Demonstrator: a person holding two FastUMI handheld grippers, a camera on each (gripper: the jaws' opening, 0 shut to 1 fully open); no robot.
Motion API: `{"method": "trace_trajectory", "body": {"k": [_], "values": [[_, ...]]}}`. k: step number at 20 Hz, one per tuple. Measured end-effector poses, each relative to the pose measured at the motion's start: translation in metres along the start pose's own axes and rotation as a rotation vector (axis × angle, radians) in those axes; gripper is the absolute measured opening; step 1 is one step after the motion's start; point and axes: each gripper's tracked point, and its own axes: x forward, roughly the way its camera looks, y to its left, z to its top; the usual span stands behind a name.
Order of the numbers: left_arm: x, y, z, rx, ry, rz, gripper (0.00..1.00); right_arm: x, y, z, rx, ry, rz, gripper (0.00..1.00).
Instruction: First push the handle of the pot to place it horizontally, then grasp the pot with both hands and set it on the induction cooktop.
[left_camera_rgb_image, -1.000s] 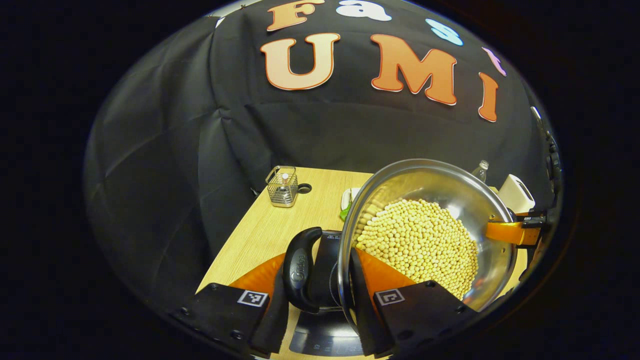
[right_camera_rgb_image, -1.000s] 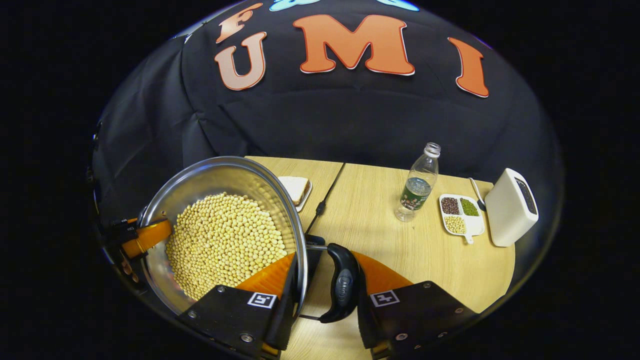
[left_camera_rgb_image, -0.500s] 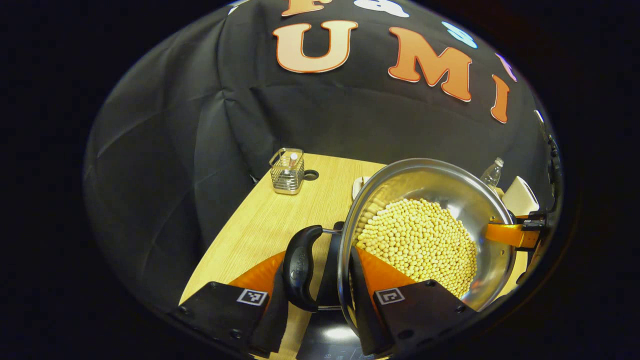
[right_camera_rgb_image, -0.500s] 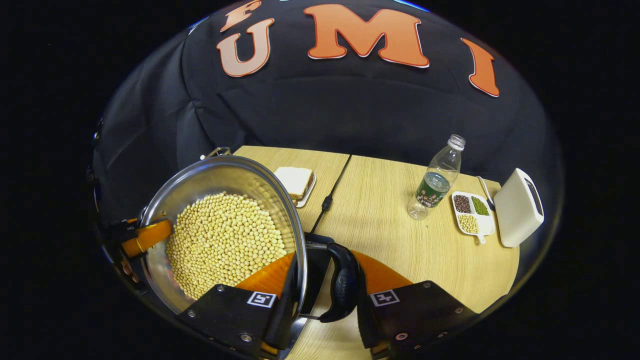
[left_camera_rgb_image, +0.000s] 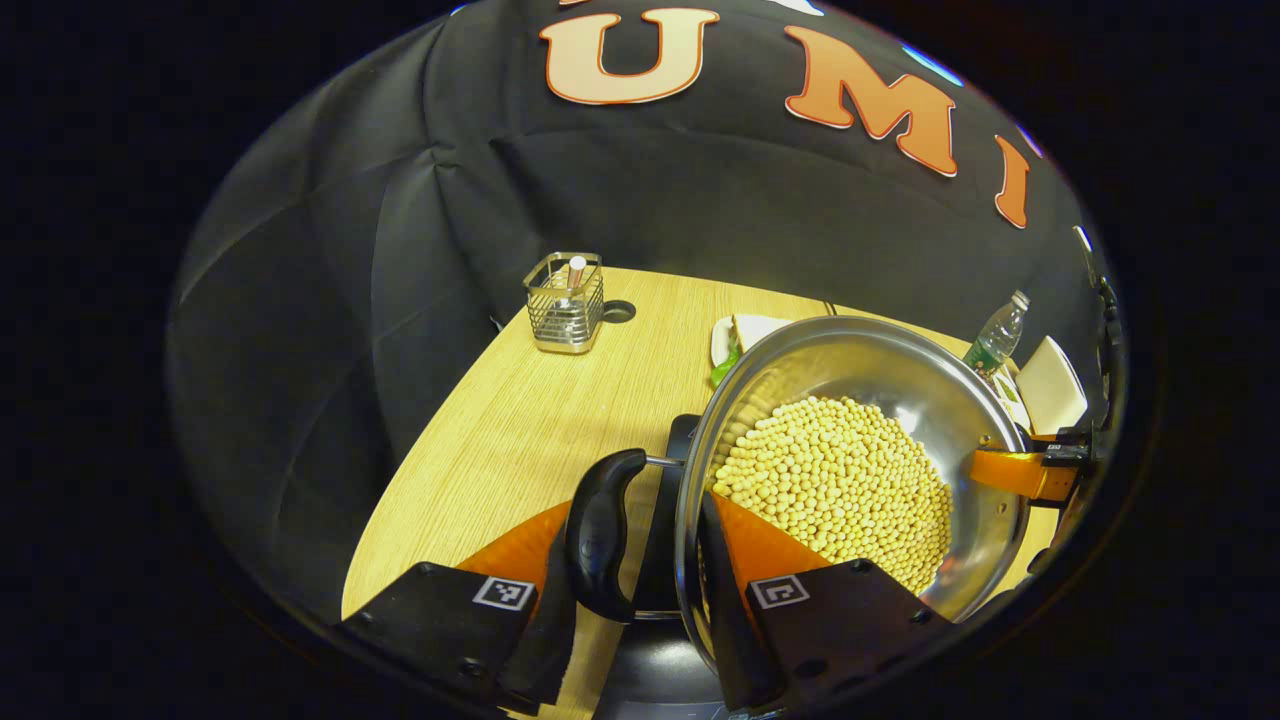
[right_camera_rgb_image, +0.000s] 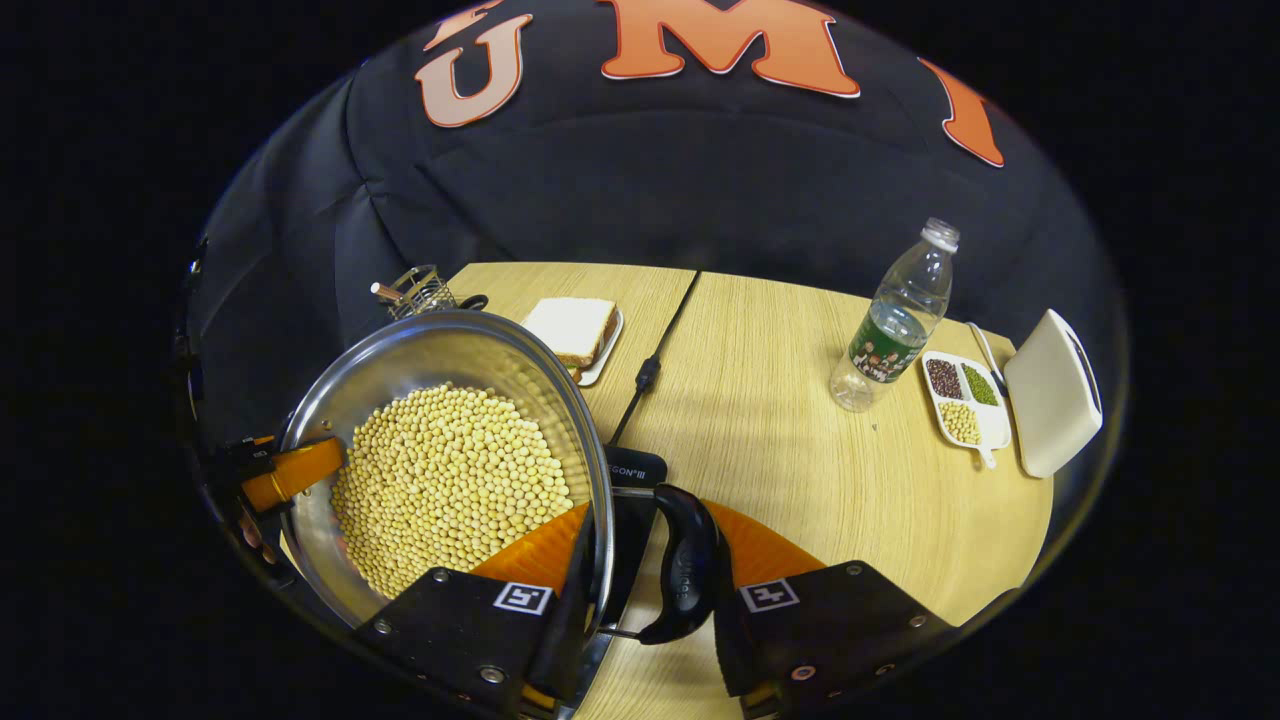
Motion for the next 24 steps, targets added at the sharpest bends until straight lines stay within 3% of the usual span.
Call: {"method": "trace_trajectory", "body": {"k": [7,11,13,15,17,20,21,22,24], "values": [[0.002,0.0,0.0,-0.015,0.024,0.006,0.63,0.013,0.0,-0.005,0.021,0.035,0.014,0.55],[0.002,0.002,-0.001,0.046,-0.005,0.064,0.77,0.002,-0.001,0.006,0.002,-0.025,0.036,0.65],[-0.013,0.003,0.016,0.073,-0.075,0.103,0.81,-0.014,-0.012,0.021,-0.017,-0.108,0.046,0.68],[-0.037,0.006,0.042,0.075,-0.177,0.146,0.96,-0.042,-0.032,0.036,-0.032,-0.199,0.039,0.75],[-0.076,0.003,0.081,0.071,-0.33,0.174,0.99,-0.08,-0.06,0.052,-0.047,-0.299,0.024,0.83],[-0.138,-0.029,0.13,-0.014,-0.568,0.11,0.99,-0.147,-0.101,0.073,-0.061,-0.47,0.0,0.88],[-0.162,-0.037,0.143,-0.042,-0.638,0.08,0.93,-0.172,-0.111,0.077,-0.074,-0.524,0.003,0.89],[-0.184,-0.046,0.156,-0.059,-0.707,0.06,0.98,-0.199,-0.124,0.077,-0.089,-0.575,-0.002,0.92],[-0.232,-0.067,0.167,-0.072,-0.811,0.016,0.96,-0.251,-0.153,0.082,-0.114,-0.675,-0.035,0.94]]}}
